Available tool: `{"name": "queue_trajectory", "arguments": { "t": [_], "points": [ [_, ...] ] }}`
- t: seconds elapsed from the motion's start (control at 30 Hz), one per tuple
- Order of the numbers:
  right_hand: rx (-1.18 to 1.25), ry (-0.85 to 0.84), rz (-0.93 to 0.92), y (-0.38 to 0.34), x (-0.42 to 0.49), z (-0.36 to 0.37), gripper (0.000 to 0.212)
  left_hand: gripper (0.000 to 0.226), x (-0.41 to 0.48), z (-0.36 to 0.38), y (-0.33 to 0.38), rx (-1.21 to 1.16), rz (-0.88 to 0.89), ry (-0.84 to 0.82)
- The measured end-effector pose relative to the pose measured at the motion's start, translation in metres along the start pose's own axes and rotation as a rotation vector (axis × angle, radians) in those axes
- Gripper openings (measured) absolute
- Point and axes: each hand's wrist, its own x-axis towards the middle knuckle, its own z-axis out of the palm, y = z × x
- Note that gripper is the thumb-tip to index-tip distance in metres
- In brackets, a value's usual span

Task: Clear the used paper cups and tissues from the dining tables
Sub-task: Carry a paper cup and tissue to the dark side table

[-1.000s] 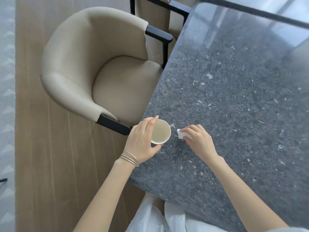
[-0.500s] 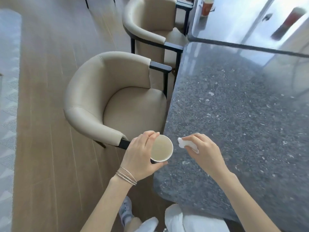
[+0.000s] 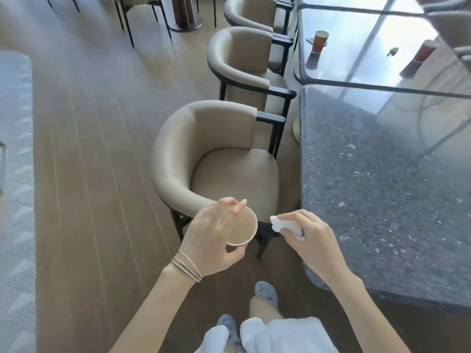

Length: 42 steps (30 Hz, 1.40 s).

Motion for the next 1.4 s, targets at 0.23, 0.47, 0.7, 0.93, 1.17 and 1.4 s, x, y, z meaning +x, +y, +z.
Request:
{"name": "queue_trajectory", "arguments": {
  "t": [0.23, 0.47, 0.7, 0.93, 1.17, 1.4],
  "points": [
    [-0.058, 0.003, -0.068, -0.031, 0.043, 0.038, 0.022, 0.074, 0.003, -0.015, -0.059, 0.027, -0.046, 0.008],
    [-0.058, -0.011, -0.108, -0.046, 0.123, 0.081, 0.021, 0.073, 0.039, -0.035, -0.131, 0.007, -0.09, -0.02],
    [-0.01, 0.048, -0.095, -0.068, 0.221, 0.099, 0.019, 0.072, 0.114, -0.069, -0.203, 0.068, -0.066, 0.015],
    [-0.014, 0.045, -0.059, -0.086, 0.282, 0.119, 0.02, 0.069, 0.161, -0.08, -0.26, 0.052, -0.032, 0.021],
    [-0.045, 0.107, 0.03, -0.113, 0.328, 0.155, 0.02, 0.069, 0.194, -0.088, -0.331, 0.011, 0.076, -0.048],
    [-0.062, 0.2, 0.147, -0.182, 0.383, 0.224, 0.021, 0.067, 0.222, -0.127, -0.439, -0.008, 0.223, -0.098]
  ]
}}
